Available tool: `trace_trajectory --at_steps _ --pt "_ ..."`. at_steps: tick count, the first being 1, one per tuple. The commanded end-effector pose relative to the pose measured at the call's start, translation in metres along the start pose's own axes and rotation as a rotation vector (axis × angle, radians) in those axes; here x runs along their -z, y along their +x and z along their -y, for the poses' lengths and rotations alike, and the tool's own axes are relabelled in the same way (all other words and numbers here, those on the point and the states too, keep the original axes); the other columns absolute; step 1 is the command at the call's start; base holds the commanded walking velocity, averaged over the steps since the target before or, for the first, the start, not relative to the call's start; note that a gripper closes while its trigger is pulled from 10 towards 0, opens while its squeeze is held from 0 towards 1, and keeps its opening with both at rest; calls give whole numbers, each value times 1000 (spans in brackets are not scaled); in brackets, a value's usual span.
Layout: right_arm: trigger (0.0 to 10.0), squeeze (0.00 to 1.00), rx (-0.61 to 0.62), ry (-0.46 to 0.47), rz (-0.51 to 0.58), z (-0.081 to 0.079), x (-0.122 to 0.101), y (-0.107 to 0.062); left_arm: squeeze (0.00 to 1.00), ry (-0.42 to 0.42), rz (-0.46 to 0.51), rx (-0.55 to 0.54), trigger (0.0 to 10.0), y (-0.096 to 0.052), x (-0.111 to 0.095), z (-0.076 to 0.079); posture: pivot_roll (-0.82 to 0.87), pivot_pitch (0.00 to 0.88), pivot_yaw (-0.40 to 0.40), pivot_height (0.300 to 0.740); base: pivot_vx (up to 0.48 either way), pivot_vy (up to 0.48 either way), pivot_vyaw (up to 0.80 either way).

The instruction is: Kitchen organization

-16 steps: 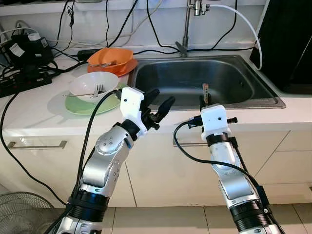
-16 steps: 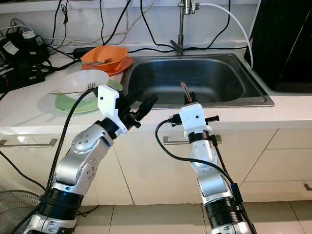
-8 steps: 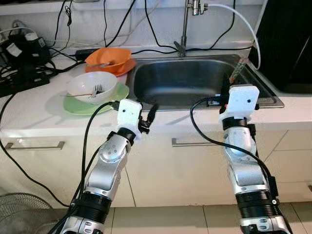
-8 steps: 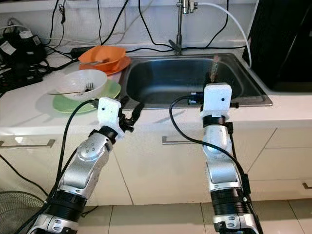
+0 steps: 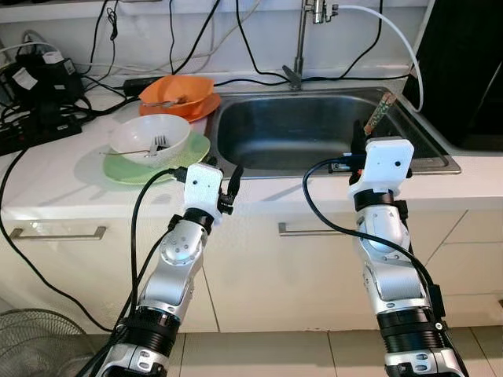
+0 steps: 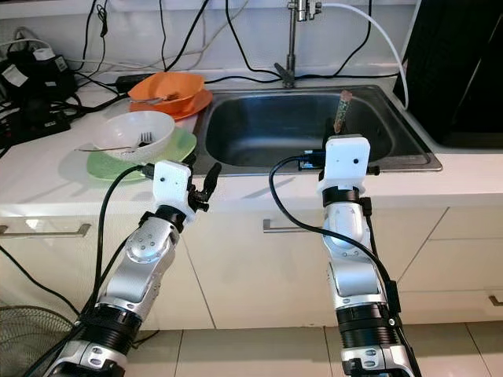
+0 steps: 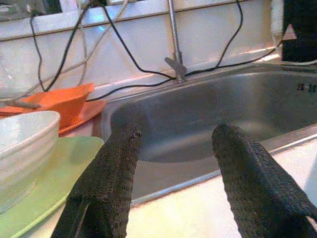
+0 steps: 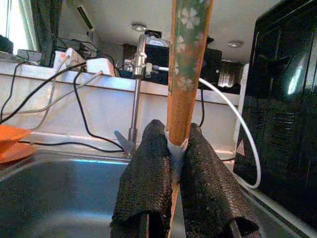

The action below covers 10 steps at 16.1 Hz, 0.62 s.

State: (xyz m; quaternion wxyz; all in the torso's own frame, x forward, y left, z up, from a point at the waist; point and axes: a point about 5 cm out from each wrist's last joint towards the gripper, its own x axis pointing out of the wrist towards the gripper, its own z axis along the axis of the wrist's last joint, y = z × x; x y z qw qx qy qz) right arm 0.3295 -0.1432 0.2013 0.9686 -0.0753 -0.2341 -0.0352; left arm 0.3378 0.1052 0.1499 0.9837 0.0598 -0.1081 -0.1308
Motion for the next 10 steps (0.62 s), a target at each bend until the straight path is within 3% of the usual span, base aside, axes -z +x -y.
trace_trajectory --at_steps 1,10 --pt "10000 0 -3 28 25 -2 -4 0 0 16 28 -44 10000 5 -2 -3 3 0 69 740 0 0 0" --pt "10000 0 -1 94 33 -4 1 2 0 -35 65 -88 10000 17 -3 0 2 0 76 740 0 0 0"
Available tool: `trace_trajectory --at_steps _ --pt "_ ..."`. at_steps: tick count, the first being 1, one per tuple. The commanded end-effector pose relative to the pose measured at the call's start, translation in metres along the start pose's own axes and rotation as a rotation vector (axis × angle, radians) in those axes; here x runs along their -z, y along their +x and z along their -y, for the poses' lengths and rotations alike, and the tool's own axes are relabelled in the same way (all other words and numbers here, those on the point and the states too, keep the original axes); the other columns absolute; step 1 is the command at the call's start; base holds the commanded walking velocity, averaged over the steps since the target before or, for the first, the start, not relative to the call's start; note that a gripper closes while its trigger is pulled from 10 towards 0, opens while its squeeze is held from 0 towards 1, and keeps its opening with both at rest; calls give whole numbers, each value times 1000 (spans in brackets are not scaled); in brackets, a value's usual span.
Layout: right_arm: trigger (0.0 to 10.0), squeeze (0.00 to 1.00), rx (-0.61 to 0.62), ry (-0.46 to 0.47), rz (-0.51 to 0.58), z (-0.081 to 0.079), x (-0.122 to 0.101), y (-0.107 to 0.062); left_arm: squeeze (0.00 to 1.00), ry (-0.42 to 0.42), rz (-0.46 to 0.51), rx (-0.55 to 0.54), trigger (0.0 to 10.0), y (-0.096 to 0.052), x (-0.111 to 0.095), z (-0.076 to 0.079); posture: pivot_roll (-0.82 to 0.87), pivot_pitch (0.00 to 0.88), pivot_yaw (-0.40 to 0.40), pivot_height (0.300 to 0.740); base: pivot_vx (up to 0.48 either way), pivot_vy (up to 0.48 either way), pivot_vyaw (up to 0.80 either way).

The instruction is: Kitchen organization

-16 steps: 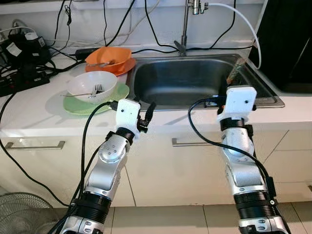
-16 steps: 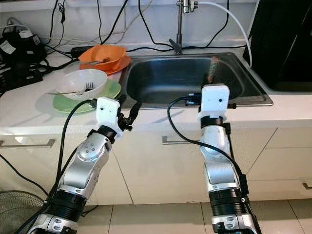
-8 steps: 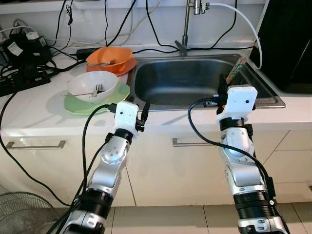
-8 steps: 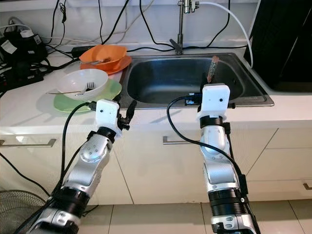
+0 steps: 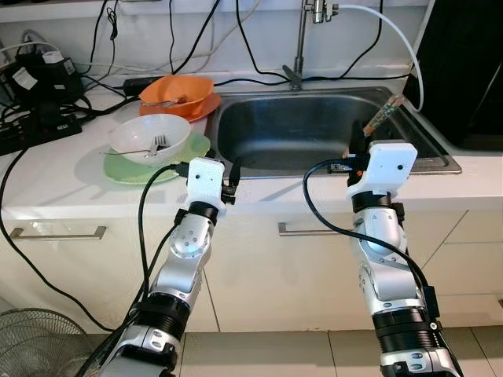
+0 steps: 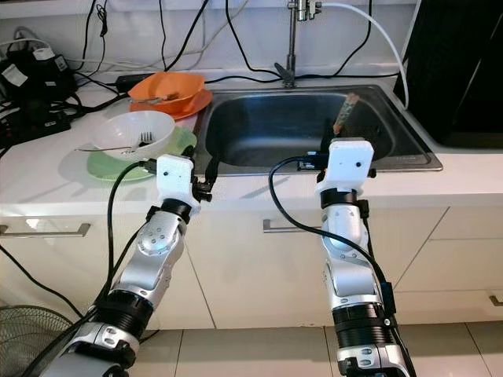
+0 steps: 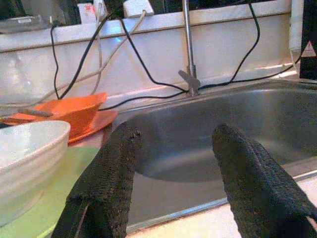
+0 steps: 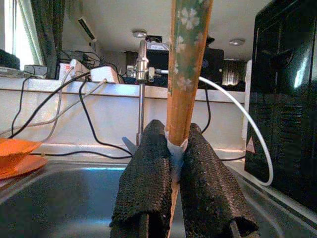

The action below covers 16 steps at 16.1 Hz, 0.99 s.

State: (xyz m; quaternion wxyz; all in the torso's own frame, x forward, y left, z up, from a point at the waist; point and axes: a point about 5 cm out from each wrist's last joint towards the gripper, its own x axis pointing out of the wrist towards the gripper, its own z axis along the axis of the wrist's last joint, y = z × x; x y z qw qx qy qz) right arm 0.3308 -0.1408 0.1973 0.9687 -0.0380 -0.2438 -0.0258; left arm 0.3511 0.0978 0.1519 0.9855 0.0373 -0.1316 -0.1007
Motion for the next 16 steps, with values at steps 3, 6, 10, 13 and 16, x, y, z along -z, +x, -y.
trace_trajectory --at_steps 3,6,10,13,16 --pt "10000 0 8 33 0 1 2 0 0 -28 22 -18 10000 3 -2 0 0 0 81 740 0 0 0" --pt "10000 0 13 47 -4 0 5 -2 0 -33 18 -16 10000 4 -1 2 -2 0 88 740 0 0 0" --pt "10000 0 11 50 -15 0 8 -3 0 -45 20 -10 10000 4 -1 2 -5 0 92 740 0 0 0" --pt "10000 0 8 40 -28 -1 10 -3 0 -48 18 -10 10000 4 0 2 -4 0 92 740 199 0 0" --pt "10000 0 -8 23 -32 -3 11 -3 0 -47 17 -7 10000 3 0 3 -3 0 92 740 324 0 148"
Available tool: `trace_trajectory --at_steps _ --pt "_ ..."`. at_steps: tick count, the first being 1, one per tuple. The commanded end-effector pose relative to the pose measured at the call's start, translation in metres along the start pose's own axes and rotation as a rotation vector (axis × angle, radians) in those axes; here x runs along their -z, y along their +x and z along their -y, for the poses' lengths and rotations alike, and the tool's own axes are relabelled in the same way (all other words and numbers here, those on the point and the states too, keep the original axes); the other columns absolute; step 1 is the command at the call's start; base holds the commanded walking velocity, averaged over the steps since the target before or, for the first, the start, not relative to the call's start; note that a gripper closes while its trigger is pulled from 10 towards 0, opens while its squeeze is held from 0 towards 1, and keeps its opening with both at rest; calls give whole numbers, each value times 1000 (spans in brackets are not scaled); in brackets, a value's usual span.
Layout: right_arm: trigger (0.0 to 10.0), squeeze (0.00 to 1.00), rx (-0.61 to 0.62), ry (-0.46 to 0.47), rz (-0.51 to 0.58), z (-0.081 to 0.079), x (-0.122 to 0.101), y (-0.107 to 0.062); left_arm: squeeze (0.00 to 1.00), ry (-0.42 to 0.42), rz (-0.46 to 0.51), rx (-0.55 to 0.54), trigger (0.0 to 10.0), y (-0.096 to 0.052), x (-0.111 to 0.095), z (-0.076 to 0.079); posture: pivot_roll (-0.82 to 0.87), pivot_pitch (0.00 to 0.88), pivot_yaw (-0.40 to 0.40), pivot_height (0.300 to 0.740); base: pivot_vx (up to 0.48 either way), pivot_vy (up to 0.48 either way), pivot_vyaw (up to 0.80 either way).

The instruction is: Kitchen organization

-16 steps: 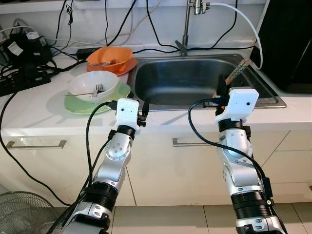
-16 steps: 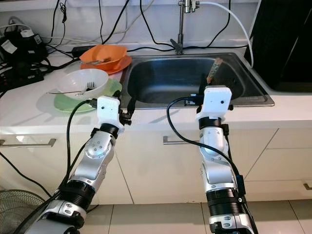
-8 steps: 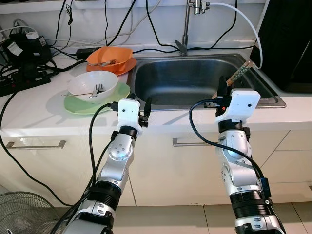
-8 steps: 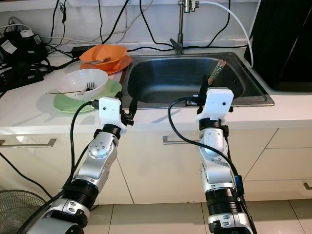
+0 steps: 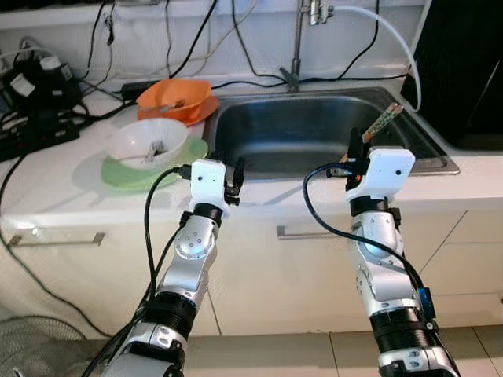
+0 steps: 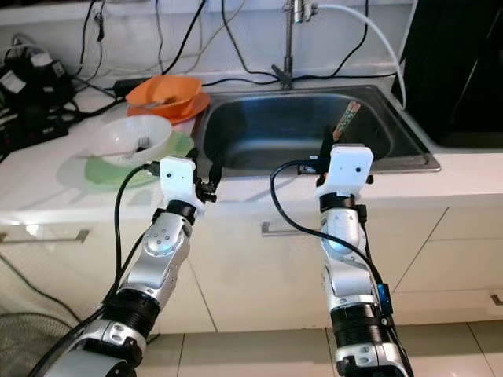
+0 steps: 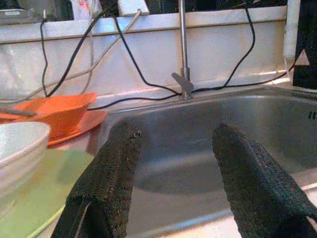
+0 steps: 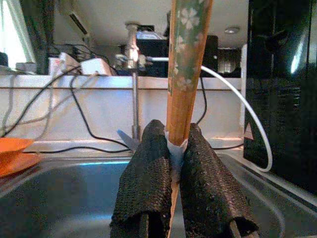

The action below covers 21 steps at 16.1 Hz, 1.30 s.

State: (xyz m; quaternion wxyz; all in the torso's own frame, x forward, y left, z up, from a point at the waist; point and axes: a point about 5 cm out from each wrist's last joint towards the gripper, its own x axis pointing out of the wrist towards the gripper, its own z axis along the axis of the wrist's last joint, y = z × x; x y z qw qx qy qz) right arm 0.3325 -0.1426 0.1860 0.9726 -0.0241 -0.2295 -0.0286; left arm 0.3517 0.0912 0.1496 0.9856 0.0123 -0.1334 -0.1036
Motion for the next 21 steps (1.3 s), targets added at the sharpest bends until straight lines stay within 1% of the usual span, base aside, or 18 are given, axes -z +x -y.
trace_trajectory --at_steps 1,2,11,14,18,21 --pt "10000 0 -21 3 -3 -4 1 0 0 4 8 -4 10000 2 -2 -4 -3 0 92 740 334 0 400" --pt "10000 0 -10 33 -3 -4 1 0 0 4 8 -3 10000 2 -2 -3 -3 0 92 740 330 0 0" --pt "10000 0 -14 12 -8 -2 1 1 0 2 10 2 10000 3 -2 -2 -3 0 85 740 324 0 0" --pt "10000 0 -24 -6 -8 -3 1 2 0 4 11 4 10000 2 -1 -2 -2 0 82 740 0 0 0" --pt "10000 0 -20 16 -12 -3 2 1 0 4 6 2 10000 1 0 -2 0 0 78 740 0 0 0" --pt "10000 0 -20 16 -15 -3 2 2 0 7 5 1 10000 1 0 -2 0 0 78 740 264 0 0"
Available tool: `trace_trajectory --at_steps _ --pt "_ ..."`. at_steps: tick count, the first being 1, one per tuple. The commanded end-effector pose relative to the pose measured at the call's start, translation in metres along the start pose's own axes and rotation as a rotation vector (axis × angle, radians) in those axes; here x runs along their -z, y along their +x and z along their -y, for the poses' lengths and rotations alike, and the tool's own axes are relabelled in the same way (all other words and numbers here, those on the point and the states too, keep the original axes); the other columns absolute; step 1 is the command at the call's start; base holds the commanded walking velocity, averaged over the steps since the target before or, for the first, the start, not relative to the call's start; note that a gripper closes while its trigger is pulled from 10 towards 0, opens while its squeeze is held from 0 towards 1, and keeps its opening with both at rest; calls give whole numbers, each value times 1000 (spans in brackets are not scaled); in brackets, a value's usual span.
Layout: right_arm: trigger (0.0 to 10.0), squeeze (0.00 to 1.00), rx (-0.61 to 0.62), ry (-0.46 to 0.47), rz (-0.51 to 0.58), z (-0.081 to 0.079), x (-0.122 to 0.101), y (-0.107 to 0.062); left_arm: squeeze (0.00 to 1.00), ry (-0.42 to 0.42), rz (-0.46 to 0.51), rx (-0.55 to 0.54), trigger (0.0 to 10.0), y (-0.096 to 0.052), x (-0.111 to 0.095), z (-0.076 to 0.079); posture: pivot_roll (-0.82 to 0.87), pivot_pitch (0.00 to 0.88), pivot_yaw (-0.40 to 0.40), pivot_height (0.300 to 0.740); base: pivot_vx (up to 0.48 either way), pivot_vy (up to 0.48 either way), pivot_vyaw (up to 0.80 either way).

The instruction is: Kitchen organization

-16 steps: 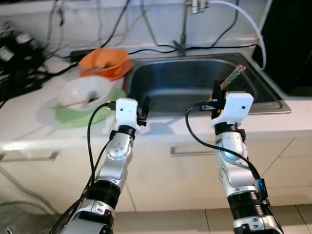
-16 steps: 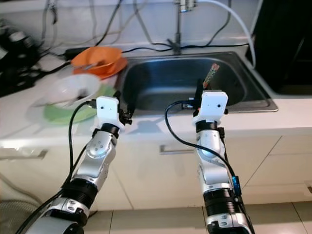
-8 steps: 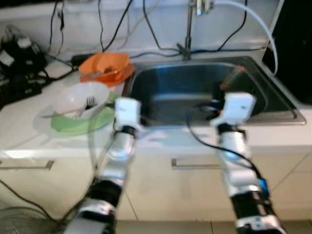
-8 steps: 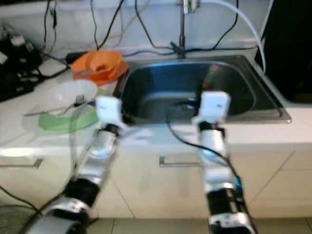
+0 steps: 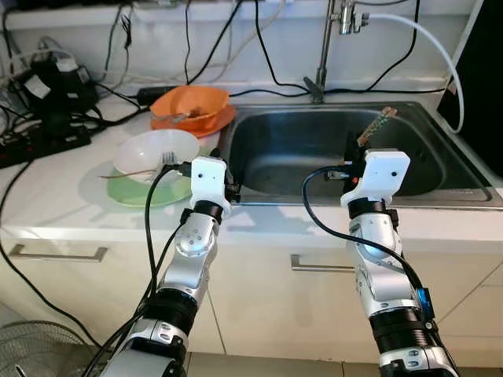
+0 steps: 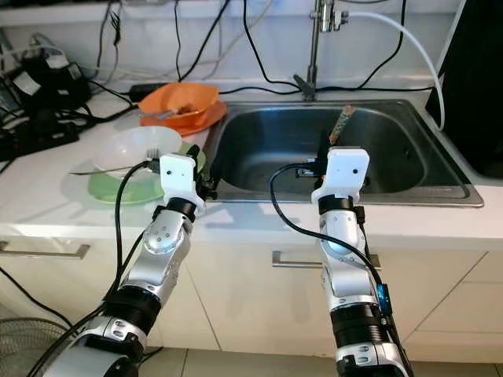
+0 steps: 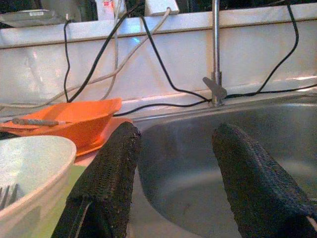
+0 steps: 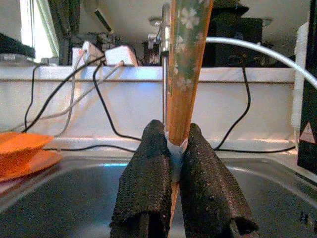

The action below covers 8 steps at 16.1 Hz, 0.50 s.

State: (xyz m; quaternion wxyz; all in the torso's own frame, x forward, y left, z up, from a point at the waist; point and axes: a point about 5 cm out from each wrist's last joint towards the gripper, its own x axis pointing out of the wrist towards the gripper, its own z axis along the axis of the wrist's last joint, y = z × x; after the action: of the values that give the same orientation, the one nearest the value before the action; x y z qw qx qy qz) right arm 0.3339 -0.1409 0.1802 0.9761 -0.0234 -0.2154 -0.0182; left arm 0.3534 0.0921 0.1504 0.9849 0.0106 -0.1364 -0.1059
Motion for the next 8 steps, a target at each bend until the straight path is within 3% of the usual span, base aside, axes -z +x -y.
trace_trajectory --at_steps 1,8 --pt "10000 0 0 10 14 -1 -4 3 0 10 -2 -3 10000 0 0 -1 0 0 78 740 311 0 0" --pt "10000 0 6 21 6 -1 -3 3 0 11 -5 2 10000 0 1 0 3 0 77 740 353 0 0"
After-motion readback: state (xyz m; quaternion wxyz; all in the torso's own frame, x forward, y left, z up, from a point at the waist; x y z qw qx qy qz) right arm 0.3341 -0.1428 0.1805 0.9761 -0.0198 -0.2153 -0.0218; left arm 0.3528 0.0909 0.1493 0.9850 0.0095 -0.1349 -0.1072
